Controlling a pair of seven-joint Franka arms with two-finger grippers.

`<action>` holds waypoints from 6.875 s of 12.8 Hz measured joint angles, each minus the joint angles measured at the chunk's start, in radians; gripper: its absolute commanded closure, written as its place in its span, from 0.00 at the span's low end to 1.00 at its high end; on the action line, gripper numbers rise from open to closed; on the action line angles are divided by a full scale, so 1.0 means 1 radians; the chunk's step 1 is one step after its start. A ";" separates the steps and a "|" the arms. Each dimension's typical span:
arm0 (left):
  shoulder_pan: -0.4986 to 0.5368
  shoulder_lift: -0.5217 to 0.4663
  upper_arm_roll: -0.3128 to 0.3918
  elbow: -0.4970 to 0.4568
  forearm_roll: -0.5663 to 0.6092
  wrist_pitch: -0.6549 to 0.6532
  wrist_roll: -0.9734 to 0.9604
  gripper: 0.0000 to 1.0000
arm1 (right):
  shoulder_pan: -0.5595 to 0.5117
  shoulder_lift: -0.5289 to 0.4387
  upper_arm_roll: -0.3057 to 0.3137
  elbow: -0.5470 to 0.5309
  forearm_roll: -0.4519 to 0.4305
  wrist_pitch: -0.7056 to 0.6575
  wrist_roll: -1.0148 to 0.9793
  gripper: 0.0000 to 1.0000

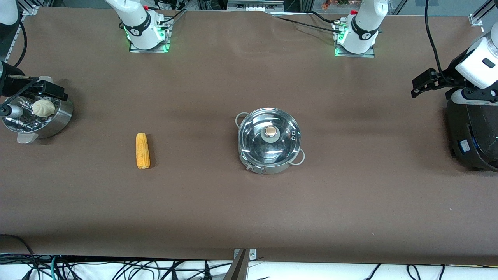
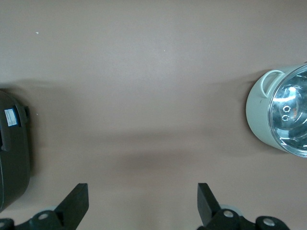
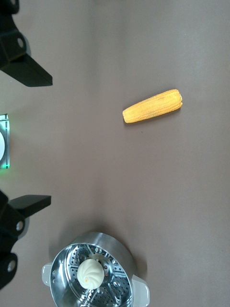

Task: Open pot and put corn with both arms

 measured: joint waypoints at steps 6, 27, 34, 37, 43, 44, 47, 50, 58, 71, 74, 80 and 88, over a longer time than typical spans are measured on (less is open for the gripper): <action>0.000 0.000 0.000 0.000 0.000 -0.001 0.000 0.00 | 0.000 0.001 0.000 0.000 0.000 0.000 0.000 0.00; -0.001 0.000 0.000 0.001 0.000 -0.005 0.000 0.00 | 0.000 0.001 0.000 0.000 0.000 0.000 0.000 0.00; -0.021 0.017 -0.004 0.003 0.000 -0.033 0.001 0.00 | -0.001 0.005 -0.002 0.001 0.000 0.000 0.000 0.00; -0.098 0.035 -0.006 0.003 0.000 -0.039 -0.002 0.00 | -0.001 0.032 -0.002 0.002 0.000 0.027 0.000 0.00; -0.298 0.155 -0.010 0.129 -0.001 -0.038 -0.205 0.00 | 0.009 0.129 0.002 0.003 0.000 0.106 0.000 0.00; -0.340 0.198 -0.011 0.167 -0.001 -0.037 -0.261 0.00 | 0.018 0.148 0.003 0.003 0.000 0.129 0.000 0.00; -0.476 0.346 -0.012 0.277 -0.001 0.008 -0.439 0.00 | 0.051 0.215 0.006 0.002 0.000 0.211 0.000 0.00; -0.559 0.469 -0.012 0.315 -0.001 0.151 -0.518 0.00 | 0.078 0.278 0.009 -0.012 0.001 0.317 0.000 0.00; -0.565 0.624 -0.002 0.320 0.000 0.376 -0.519 0.00 | 0.099 0.326 0.042 -0.192 0.004 0.648 0.001 0.00; -0.587 0.686 -0.026 0.313 -0.023 0.381 -0.519 0.00 | 0.102 0.401 0.072 -0.387 0.005 1.020 0.002 0.00; -0.587 0.686 -0.030 0.304 -0.023 0.375 -0.519 0.00 | 0.102 0.401 0.072 -0.433 0.005 1.085 0.002 0.00; -0.584 0.680 -0.032 0.304 -0.023 0.331 -0.519 0.11 | 0.102 0.401 0.079 -0.491 0.005 1.144 0.002 0.00; -0.585 0.673 -0.032 0.305 -0.023 0.319 -0.519 0.76 | 0.102 0.401 0.079 -0.523 0.005 1.188 0.002 0.42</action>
